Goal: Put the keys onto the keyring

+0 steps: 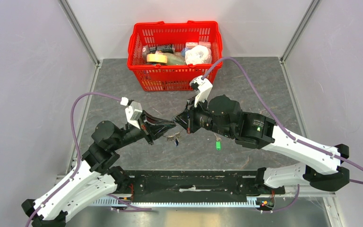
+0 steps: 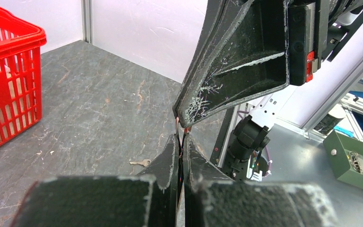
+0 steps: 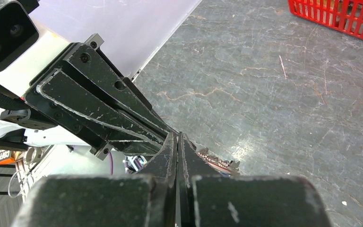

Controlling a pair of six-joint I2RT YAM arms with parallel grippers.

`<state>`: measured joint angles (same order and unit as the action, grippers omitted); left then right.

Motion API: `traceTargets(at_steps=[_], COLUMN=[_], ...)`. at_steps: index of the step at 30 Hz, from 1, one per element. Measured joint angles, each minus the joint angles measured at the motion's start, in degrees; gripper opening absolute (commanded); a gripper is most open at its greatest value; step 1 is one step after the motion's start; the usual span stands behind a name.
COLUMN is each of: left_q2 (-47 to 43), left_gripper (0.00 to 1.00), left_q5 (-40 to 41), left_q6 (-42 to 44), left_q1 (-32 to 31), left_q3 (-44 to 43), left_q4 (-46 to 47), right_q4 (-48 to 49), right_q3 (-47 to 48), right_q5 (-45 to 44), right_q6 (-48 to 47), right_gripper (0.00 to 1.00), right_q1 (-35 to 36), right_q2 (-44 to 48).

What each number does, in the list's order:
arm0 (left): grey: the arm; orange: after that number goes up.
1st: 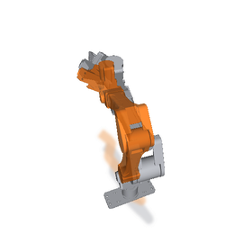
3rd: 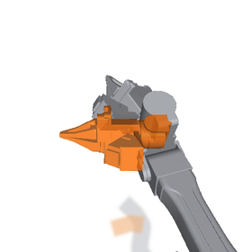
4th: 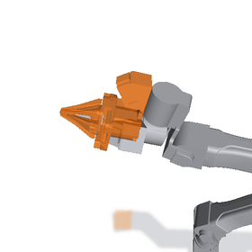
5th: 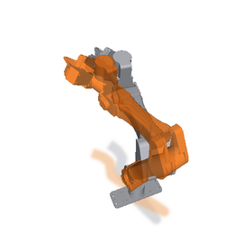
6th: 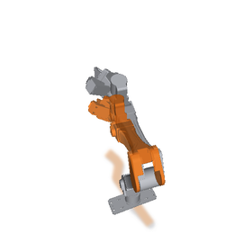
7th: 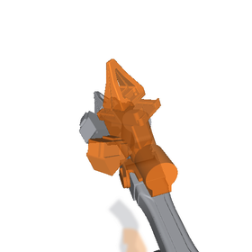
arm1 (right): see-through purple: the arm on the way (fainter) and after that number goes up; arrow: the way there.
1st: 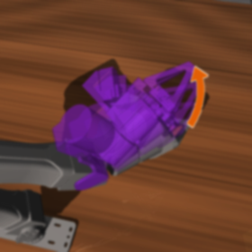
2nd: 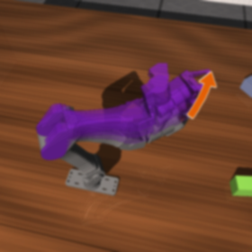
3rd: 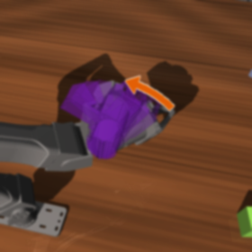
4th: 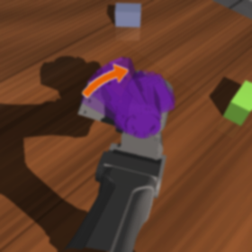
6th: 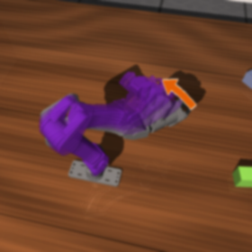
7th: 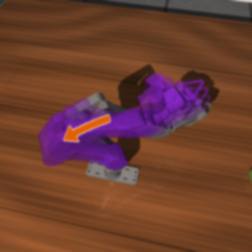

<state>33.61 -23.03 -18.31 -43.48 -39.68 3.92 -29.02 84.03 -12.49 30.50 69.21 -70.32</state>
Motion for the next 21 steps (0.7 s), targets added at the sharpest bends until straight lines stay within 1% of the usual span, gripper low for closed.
traceTargets(at_steps=[11,17,21], left_q2=[-0.68,-1.18,-1.62], left_gripper=[0.02,0.02,0.02], left_q5=[1.01,2.23,4.28], left_q6=[0.0,0.0,0.02], left_q1=[-0.02,-0.15,-0.09], left_q3=[0.02,0.15,0.61], left_q4=[0.02,-0.59,-0.96], right_q4=[1.4,2.51,2.49], right_q3=[-0.28,-1.09,-1.31], right_q5=[0.44,0.59,0.61], right_q6=[0.0,0.17,0.33], right_gripper=[0.01,0.2,0.26], right_q1=[0.0,-0.04,-0.04], right_q2=[0.0,0.04,0.42])
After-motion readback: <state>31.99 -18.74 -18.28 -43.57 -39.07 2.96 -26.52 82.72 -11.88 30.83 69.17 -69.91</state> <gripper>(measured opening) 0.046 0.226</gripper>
